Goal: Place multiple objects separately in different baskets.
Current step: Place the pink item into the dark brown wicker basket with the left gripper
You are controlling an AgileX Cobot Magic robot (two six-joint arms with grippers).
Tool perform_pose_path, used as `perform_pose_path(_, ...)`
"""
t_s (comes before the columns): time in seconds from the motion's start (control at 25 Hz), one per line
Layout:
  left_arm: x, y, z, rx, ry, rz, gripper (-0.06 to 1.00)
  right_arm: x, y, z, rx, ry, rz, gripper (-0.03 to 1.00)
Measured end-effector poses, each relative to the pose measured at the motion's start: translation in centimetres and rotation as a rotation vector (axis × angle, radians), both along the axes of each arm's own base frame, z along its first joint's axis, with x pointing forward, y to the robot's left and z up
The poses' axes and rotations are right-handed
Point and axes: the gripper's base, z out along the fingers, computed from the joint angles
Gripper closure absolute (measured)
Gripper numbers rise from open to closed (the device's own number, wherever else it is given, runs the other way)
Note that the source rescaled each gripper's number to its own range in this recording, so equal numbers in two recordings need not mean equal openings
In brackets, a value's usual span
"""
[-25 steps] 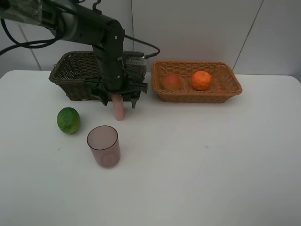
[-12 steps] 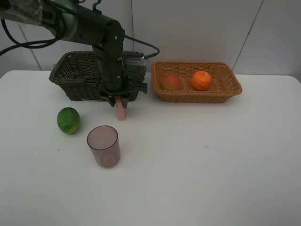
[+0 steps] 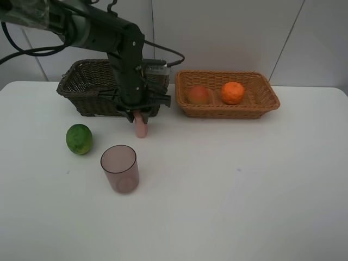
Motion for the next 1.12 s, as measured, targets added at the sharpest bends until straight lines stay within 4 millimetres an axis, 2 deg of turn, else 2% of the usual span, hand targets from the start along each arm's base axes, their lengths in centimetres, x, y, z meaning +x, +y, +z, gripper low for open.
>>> perform_pose_path(0.24, -0.1, 0.2, 0.1, 0.013, 0.016, 0.000, 0.52, 0.0, 0.0, 0.0, 0.000, 0.000, 0.000, 0.01)
perform_pose_path(0.32, -0.3, 0.3, 0.8, 0.017, 0.015, -0.005, 0.52, 0.0, 0.0, 0.0, 0.000, 0.000, 0.000, 0.01)
perform_pose_path(0.44, -0.7, 0.6, 3.1, 0.013, -0.008, -0.026, 0.52, 0.0, 0.0, 0.0, 0.000, 0.000, 0.000, 0.01)
perform_pose_path(0.52, -1.5, 1.1, 5.6, 0.028, -0.006, -0.041, 0.52, 0.0, 0.0, 0.0, 0.000, 0.000, 0.000, 0.01)
perform_pose_path(0.8, -3.2, 3.1, 10.3, 0.055, 0.010, -0.046, 0.52, 0.0, 0.0, 0.0, 0.000, 0.000, 0.000, 0.01)
perform_pose_path(0.96, -2.5, 5.6, 12.5, 0.041, -0.028, 0.002, 0.52, 0.0, 0.0, 0.0, 0.000, 0.000, 0.000, 0.01)
perform_pose_path(1.12, -1.1, 8.2, 13.4, 0.055, -0.063, 0.051, 0.52, 0.0, 0.0, 0.0, 0.000, 0.000, 0.000, 0.01)
